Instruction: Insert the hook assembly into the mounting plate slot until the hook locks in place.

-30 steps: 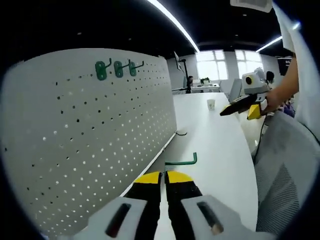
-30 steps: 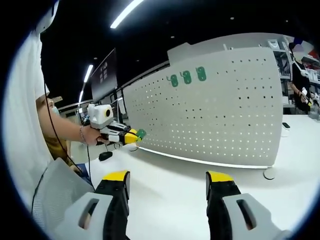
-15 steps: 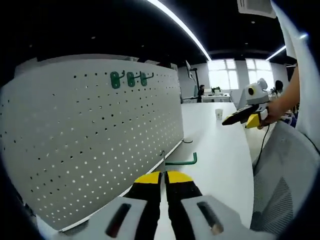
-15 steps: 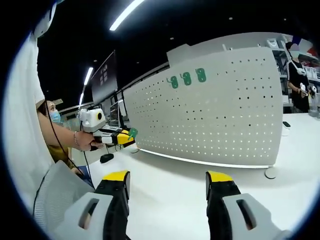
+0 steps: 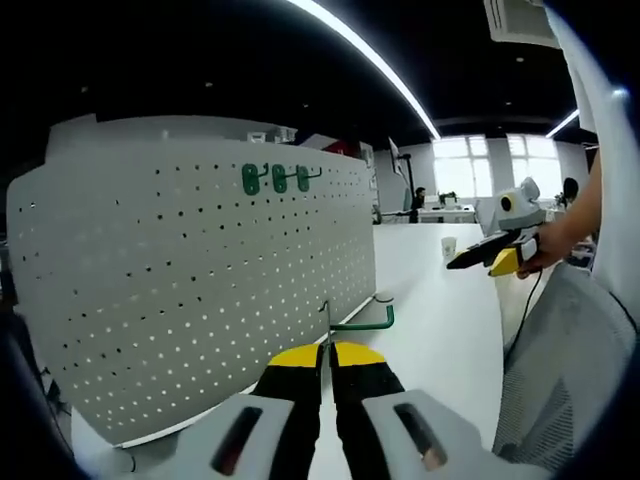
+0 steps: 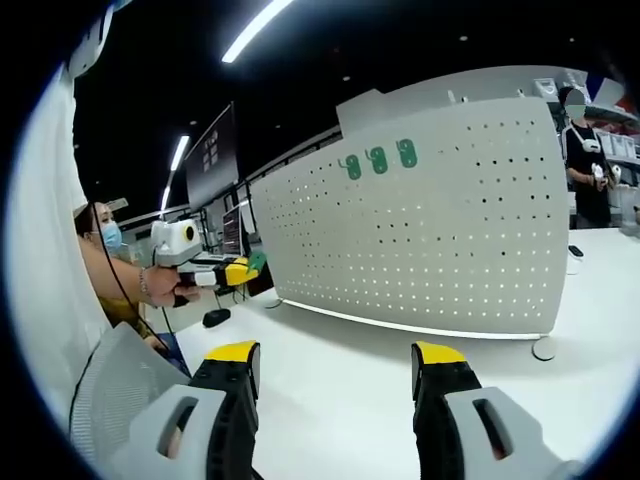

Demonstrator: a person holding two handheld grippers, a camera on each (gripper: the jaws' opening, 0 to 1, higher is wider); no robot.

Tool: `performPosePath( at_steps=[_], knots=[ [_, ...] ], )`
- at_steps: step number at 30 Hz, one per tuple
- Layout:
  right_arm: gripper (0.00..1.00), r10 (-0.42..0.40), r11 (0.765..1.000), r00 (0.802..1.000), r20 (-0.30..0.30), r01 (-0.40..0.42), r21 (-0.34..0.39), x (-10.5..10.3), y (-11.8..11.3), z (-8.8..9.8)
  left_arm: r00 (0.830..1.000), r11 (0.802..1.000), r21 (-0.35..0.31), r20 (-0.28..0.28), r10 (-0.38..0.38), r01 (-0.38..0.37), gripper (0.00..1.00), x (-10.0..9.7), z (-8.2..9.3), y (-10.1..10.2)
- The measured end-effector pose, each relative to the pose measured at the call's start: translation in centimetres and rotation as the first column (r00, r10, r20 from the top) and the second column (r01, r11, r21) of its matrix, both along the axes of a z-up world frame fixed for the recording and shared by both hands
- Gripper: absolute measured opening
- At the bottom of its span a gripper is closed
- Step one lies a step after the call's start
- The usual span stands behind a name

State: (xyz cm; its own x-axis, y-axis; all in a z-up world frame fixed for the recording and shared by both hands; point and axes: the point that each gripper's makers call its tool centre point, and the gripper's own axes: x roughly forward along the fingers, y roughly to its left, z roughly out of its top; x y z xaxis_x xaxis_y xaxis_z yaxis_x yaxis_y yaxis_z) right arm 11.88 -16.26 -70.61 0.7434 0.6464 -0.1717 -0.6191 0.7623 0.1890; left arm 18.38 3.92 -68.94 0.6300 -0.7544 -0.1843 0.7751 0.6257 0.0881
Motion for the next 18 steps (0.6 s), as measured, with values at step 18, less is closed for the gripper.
performPosePath(
  at_steps=[18],
  knots=[
    [0.59, 0.004, 1.0, 1.0, 0.0, -0.004, 0.004, -0.18, 0.35, 0.22, 0.999, 0.997, -0.057, 0.016, 0.051, -0.05, 0.03, -0.6, 1.01, 0.77]
  ],
)
